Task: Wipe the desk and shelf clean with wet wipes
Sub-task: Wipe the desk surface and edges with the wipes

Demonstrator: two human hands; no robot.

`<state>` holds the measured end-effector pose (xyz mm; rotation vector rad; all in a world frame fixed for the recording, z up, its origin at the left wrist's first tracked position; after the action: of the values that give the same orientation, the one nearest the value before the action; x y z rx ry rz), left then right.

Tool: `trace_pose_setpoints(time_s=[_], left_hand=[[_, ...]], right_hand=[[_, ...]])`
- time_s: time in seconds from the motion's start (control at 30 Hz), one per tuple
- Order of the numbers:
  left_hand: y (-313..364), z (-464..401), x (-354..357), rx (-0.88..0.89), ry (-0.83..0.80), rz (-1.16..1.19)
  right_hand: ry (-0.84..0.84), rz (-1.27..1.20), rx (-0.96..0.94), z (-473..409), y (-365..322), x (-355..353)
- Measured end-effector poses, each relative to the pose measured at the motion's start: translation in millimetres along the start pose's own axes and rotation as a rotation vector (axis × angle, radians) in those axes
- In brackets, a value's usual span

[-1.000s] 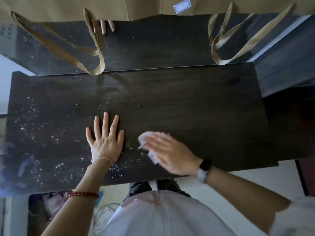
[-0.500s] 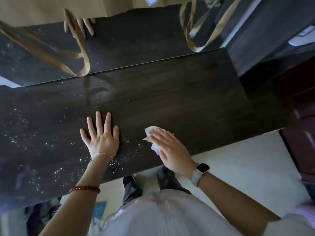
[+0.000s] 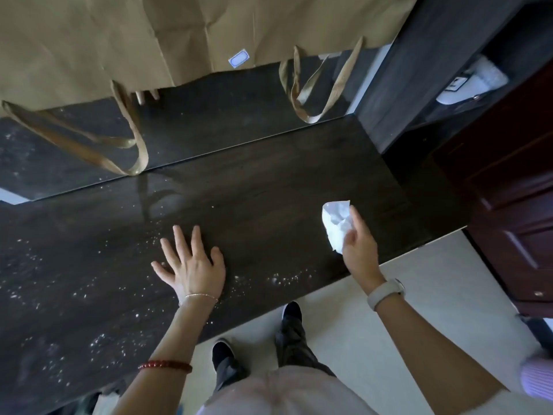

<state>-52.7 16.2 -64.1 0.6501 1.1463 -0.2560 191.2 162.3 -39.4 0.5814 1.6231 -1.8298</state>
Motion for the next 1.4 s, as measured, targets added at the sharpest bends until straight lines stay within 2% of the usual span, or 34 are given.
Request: trace_pose_setpoints(time_s=[0.1, 0.13, 0.2, 0.27, 0.3, 0.37, 0.5, 0.57, 0.63, 0.73, 0.77, 0.8, 0.87, 1.0, 1.1, 1.17, 1.27, 1.3, 1.33, 1.4], left_hand=[[25, 7, 13, 0.064, -0.03, -0.007], [30, 7, 18, 0.06, -0.038, -0.006], [33, 7, 27, 0.03, -0.052, -0.017], [33, 6, 34, 0.008, -0.048, -0.035], [32, 6, 36, 0.002, -0.043, -0.038], [31, 5, 37, -0.004, -0.031, -0.04], [28, 5, 41, -0.023, 0.003, -0.063], [28, 4, 43, -0.029, 0.008, -0.071], [28, 5, 44, -0.04, 0.005, -0.083], [29, 4, 43, -0.046, 0.009, -0.094], [29, 4, 43, -0.048, 0.007, -0.096], [30, 4, 43, -0.049, 0.005, -0.098], [30, 4, 43, -0.051, 0.014, -0.095], [31, 5, 44, -0.05, 0.031, -0.091], [30, 5, 44, -0.048, 0.027, -0.085], [31, 5, 44, -0.042, 0.025, -0.083], [31, 6, 43, -0.045, 0.025, -0.081], [31, 6, 42, -0.044, 0.022, -0.081], [30, 6, 42, -0.042, 0.019, -0.082], [31, 6, 42, -0.041, 0.029, -0.082]], right_hand=[[0.118, 0.306, -0.155, -16, 6, -17], [0.089, 0.363, -0.247, -17, 7, -14], [-0.07, 0.476, -0.442, -9, 14, 4], [-0.203, 0.562, -0.55, -9, 28, 19], [-0.216, 0.594, -0.58, -17, 35, 19], [-0.167, 0.607, -0.551, -45, 44, 12], [0.0, 0.446, -0.18, -133, 40, -1], [0.014, 0.402, -0.153, -147, 17, 13], [-0.087, 0.373, -0.363, -114, -6, 41], [-0.517, 0.279, -0.79, -5, -14, 69], [-0.631, 0.255, -0.854, 15, -7, 65], [-0.664, 0.226, -0.885, 17, 1, 57], [-0.561, 0.229, -0.784, -11, 14, 38], [-0.206, 0.368, -0.538, -93, 30, -1], [-0.096, 0.45, -0.401, -115, 36, -9], [-0.133, 0.418, -0.506, -93, 26, 4], [-0.433, 0.401, -0.861, -22, 14, 39], [-0.476, 0.429, -0.936, -11, 14, 44], [-0.475, 0.436, -0.955, -15, 13, 44], [-0.364, 0.437, -0.849, -49, 9, 40]])
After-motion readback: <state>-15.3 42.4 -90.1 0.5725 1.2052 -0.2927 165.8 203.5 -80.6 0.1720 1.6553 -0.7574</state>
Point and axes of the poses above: each hand's wrist, its own z-axis away from the middle knuckle, its own x-axis out of the palm, y = z × x, the point moved 4 cm from there along -z, towards the middle knuckle, and after that the axes turned 2 degrees about y, right-handed, at the moved point
